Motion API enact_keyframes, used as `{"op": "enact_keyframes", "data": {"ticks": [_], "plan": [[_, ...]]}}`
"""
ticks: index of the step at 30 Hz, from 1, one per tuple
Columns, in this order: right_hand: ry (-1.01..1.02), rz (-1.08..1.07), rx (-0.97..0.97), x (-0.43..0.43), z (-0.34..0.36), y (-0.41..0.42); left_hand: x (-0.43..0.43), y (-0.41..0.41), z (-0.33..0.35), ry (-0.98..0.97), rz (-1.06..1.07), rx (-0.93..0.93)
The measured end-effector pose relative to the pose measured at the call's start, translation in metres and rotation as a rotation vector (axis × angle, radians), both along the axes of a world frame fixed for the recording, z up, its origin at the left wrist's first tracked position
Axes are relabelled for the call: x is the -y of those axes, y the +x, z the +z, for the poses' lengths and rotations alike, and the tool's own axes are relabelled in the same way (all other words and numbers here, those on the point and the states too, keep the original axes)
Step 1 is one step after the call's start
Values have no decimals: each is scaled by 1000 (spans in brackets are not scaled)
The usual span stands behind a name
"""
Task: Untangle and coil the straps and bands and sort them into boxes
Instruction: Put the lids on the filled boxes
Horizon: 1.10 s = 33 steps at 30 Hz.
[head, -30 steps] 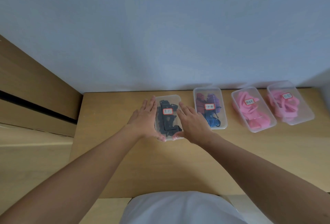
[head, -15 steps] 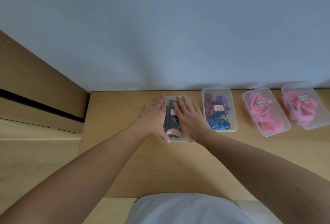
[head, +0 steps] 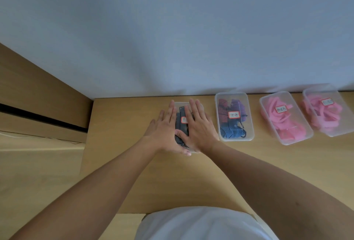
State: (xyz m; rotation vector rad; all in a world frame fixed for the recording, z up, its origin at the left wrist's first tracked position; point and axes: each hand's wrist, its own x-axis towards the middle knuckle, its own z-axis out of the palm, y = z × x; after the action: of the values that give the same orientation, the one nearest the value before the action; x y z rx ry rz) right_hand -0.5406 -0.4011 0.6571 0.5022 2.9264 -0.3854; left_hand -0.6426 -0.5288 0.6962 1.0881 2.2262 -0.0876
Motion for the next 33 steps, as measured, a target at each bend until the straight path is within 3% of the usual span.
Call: {"op": "enact_keyframes", "data": {"ticks": [5, 15, 29, 33], "plan": [[-52, -62, -64, 1, -6, -1, 10, 9, -7, 138, 47, 2], [-20, -83, -10, 3, -4, -2, 29, 44, -31, 220, 105, -169], [174, 54, 104, -14, 17, -2, 14, 33, -33, 266, 60, -218], [228, -106, 62, -41, 18, 20, -4, 27, -29, 259, 62, -221]]}}
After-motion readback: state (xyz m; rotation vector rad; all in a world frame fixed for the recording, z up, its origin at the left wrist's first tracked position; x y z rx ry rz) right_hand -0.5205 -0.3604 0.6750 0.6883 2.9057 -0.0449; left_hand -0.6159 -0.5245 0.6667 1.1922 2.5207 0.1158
